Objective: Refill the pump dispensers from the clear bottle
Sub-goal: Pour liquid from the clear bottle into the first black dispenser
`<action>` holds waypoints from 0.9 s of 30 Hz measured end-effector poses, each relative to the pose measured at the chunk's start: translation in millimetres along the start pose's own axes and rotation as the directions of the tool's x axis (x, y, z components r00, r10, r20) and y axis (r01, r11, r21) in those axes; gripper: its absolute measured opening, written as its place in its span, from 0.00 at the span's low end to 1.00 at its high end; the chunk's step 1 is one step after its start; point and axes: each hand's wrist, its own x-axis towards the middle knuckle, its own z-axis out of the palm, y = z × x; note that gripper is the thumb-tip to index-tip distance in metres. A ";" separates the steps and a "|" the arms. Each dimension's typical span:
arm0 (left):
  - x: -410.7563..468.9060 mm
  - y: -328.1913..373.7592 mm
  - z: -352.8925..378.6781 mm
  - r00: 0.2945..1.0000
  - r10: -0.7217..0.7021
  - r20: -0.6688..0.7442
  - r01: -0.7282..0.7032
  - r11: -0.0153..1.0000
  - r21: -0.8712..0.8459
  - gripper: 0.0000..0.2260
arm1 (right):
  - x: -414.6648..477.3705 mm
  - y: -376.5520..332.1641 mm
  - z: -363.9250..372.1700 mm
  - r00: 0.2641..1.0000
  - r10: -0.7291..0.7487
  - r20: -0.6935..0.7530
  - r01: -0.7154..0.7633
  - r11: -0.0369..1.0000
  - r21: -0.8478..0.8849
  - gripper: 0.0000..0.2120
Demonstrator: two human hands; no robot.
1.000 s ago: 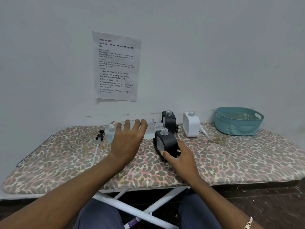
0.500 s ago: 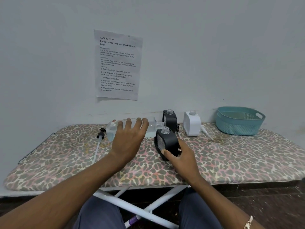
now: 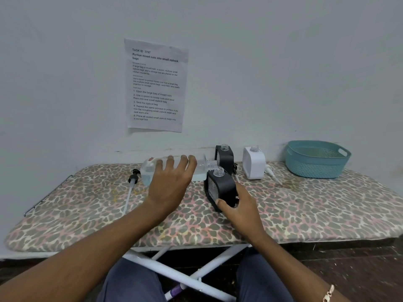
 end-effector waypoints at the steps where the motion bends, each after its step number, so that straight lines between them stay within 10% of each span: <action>1: 0.0 0.0 -0.1 1.000 -0.001 0.003 0.001 1.000 0.000 0.31 | 0.0 0.0 -0.1 1.000 0.003 -0.001 -0.003 1.000 0.003 0.21; 27: -0.1 0.3 -1.5 1.000 0.003 0.006 -0.003 1.000 -0.012 0.30 | 0.2 -2.2 -0.8 1.000 0.005 -0.003 -0.005 1.000 0.013 0.20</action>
